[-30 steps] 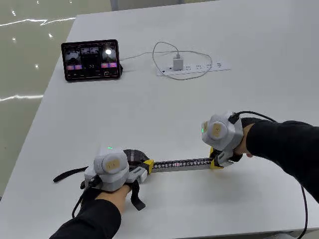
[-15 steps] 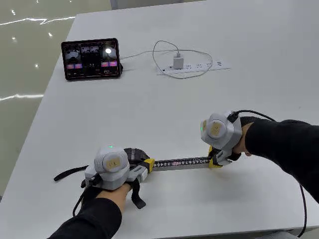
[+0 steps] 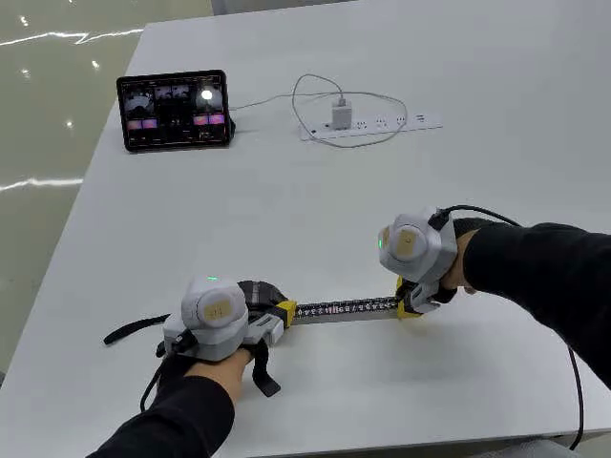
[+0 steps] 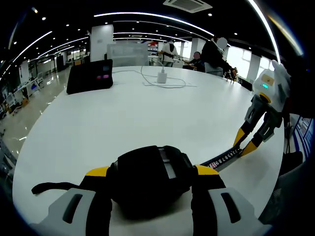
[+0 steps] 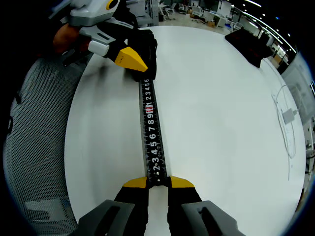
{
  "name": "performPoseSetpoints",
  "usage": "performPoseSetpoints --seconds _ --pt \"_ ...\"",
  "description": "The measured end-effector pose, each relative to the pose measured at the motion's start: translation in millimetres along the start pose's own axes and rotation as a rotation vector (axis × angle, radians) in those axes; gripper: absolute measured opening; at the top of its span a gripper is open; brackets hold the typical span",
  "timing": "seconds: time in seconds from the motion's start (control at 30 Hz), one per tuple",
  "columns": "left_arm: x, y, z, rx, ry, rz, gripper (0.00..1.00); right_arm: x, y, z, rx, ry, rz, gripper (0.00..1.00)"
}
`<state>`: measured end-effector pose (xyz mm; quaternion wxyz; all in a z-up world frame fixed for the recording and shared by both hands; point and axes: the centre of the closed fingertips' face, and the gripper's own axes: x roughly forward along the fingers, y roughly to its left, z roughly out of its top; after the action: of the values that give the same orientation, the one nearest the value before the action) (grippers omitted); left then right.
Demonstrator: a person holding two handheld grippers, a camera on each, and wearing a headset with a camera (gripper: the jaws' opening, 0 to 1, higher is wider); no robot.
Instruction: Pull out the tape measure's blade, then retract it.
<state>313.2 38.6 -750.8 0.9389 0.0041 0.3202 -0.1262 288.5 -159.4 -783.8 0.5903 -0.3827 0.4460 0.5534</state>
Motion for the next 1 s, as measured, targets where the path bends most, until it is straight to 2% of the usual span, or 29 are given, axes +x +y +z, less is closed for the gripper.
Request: performPoseSetpoints --seconds 1.0 --pt "0.7 0.2 0.0 -0.004 -0.001 -0.003 0.6 3.1 -0.2 10.0 -0.013 -0.002 0.007 0.1"
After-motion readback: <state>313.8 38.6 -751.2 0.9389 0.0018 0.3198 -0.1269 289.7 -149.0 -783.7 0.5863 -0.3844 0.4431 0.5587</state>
